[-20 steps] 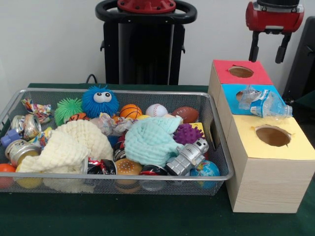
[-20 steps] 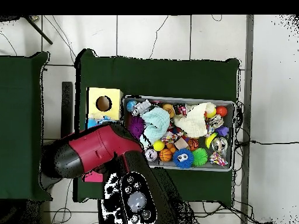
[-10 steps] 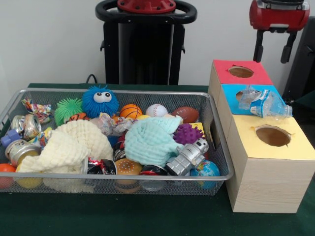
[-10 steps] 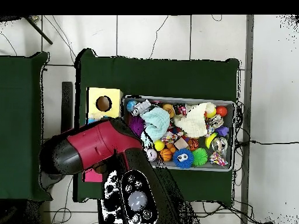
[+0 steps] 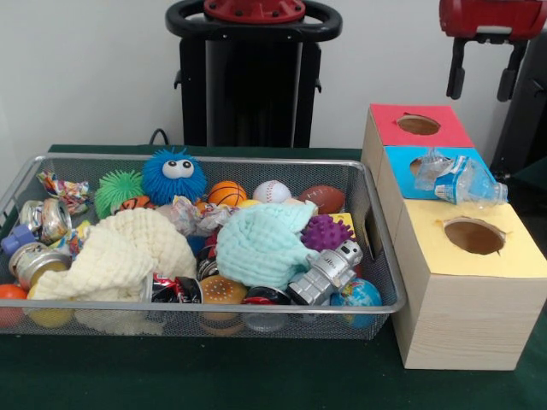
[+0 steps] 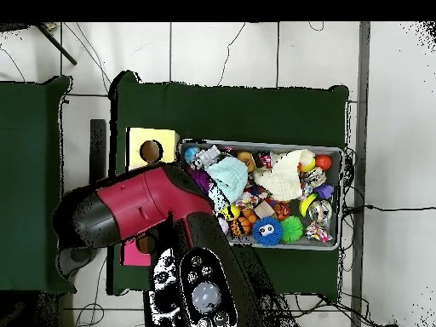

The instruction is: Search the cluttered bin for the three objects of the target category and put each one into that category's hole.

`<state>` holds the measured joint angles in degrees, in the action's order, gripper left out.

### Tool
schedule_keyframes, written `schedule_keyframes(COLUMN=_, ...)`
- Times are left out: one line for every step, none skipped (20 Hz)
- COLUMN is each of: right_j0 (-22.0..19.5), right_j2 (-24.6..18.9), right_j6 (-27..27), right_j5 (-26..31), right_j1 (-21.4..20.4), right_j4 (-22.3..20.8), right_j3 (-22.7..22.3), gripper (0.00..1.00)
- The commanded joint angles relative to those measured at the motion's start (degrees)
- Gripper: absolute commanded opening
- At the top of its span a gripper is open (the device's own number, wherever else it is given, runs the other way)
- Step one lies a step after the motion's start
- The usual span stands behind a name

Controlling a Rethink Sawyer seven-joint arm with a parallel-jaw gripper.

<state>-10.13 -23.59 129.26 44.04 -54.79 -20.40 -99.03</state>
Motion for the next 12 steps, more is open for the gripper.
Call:
schedule_keyframes(right_j0=-2.08, right_j2=-3.28, right_j6=-8.91, right_j5=8.71, right_j1=1.31, right_j4=0.65, right_j3=5.13, gripper=1.0)
schedule_keyframes(right_j0=-2.08, right_j2=-3.28, right_j6=-8.8, right_j5=8.84, right_j1=1.39, right_j4=0.64, right_j3=5.3, gripper=1.0)
schedule_keyframes(right_j0=-2.05, right_j2=-3.28, right_j6=-8.74, right_j5=8.96, right_j1=1.57, right_j4=0.56, right_j3=5.61, gripper=1.0)
schedule_keyframes(right_j0=-2.06, right_j2=-3.32, right_j6=-8.82, right_j5=9.09, right_j1=1.65, right_j4=0.5, right_j3=5.74, gripper=1.0)
schedule_keyframes(right_j0=-2.05, right_j2=-3.35, right_j6=-8.86, right_j5=9.32, right_j1=1.82, right_j4=0.45, right_j3=6.05, gripper=1.0)
schedule_keyframes(right_j0=-2.01, right_j2=-3.34, right_j6=-8.89, right_j5=9.45, right_j1=2.08, right_j4=0.31, right_j3=6.41, gripper=1.0)
schedule_keyframes(right_j0=-1.97, right_j2=-3.37, right_j6=-8.98, right_j5=9.67, right_j1=2.41, right_j4=0.18, right_j3=6.89, gripper=1.0)
schedule_keyframes(right_j0=-1.91, right_j2=-3.33, right_j6=-9.02, right_j5=9.89, right_j1=2.84, right_j4=-0.06, right_j3=7.54, gripper=1.0)
schedule_keyframes(right_j0=-1.79, right_j2=-3.25, right_j6=-9.07, right_j5=10.12, right_j1=3.29, right_j4=-0.4, right_j3=8.26, gripper=1.0)
schedule_keyframes(right_j0=-1.8, right_j2=-3.25, right_j6=-9.23, right_j5=10.32, right_j1=3.8, right_j4=-0.6, right_j3=8.93, gripper=1.0)
schedule_keyframes(right_j0=-1.77, right_j2=-3.27, right_j6=-9.47, right_j5=10.46, right_j1=4.32, right_j4=-0.83, right_j3=9.58, gripper=1.0)
schedule_keyframes(right_j0=-1.72, right_j2=-3.24, right_j6=-9.6, right_j5=10.54, right_j1=4.8, right_j4=-1.08, right_j3=10.19, gripper=1.0)
